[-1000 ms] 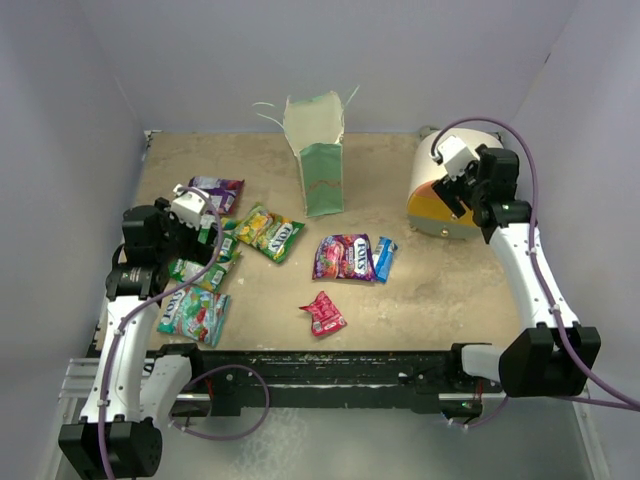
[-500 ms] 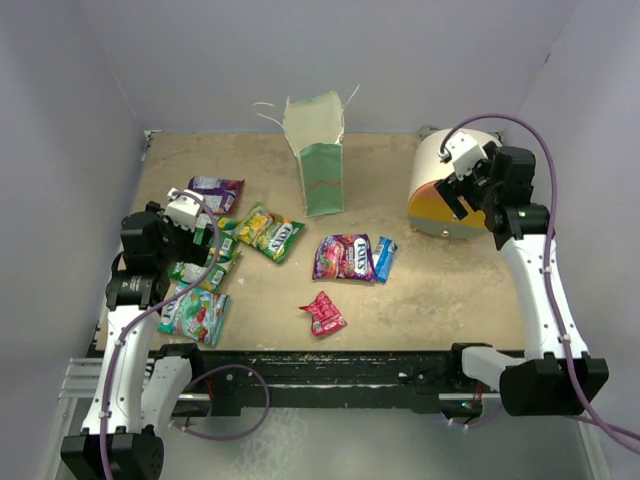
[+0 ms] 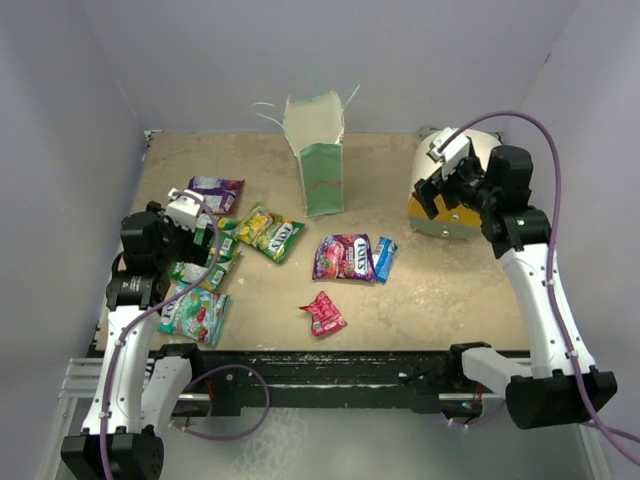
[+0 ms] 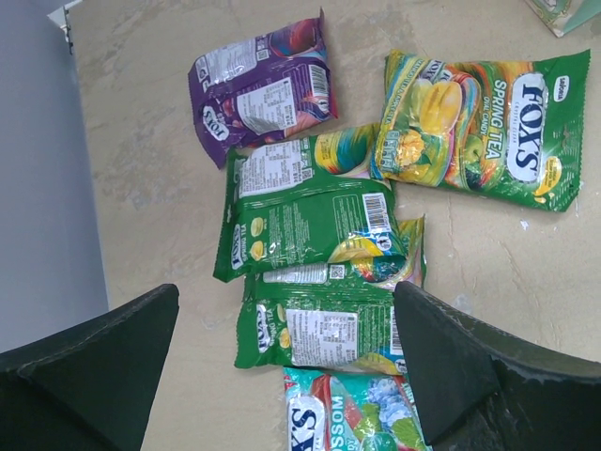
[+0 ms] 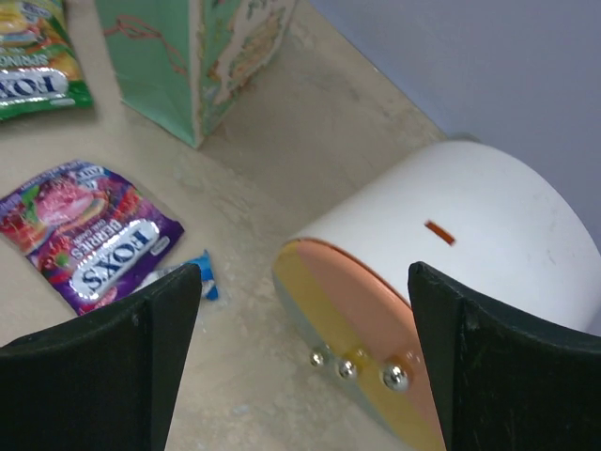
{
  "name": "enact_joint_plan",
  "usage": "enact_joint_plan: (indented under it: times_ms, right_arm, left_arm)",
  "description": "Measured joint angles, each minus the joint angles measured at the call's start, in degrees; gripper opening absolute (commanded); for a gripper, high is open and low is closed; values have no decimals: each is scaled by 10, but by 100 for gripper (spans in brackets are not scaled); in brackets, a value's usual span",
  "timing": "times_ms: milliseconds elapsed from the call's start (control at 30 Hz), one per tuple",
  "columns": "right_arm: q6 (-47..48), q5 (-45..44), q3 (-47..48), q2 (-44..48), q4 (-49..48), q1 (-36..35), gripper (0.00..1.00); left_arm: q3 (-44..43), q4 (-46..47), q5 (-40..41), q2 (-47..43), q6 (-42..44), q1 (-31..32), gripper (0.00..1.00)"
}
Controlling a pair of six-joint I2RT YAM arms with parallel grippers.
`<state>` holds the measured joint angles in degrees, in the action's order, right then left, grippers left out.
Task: Place the snacks into the paper bag
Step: Move the paper bag to the center of the board.
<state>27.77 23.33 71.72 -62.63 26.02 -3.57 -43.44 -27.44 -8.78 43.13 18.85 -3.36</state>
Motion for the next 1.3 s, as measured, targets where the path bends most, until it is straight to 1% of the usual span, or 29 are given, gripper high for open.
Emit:
enact_joint_plan:
  times_ms: [133,300,433,533,667,833,1100,1300]
  right_arm:
    - [-24,8,-12,-24,-66,-64,84]
    - [-52,17,-14,-88,-169,-141,74]
    - [-88,13,-14,-160,-266,-170,64]
    - [-115,4,-8,-211,-308,-181,58]
    - [-143,0,27,-286,-339,-193,56]
    - [-172,-3,49,-329,-368,-197,50]
    - [-209,-14,71,-362,-404,-200,32]
    - [-226,-17,80,-376,-405,-201,14]
  left_arm:
    - [6,2,-18,-1,0,0,99]
    - [18,7,-41,-2,-1,0,99]
    - [21,13,-52,1,-3,0,99]
    - [21,17,-62,5,-3,0,99]
    - [21,17,-73,11,-3,0,99]
    - [29,22,-83,3,-2,0,99]
    - [37,22,-91,-23,-2,0,99]
    - [37,21,-93,-25,-2,0,99]
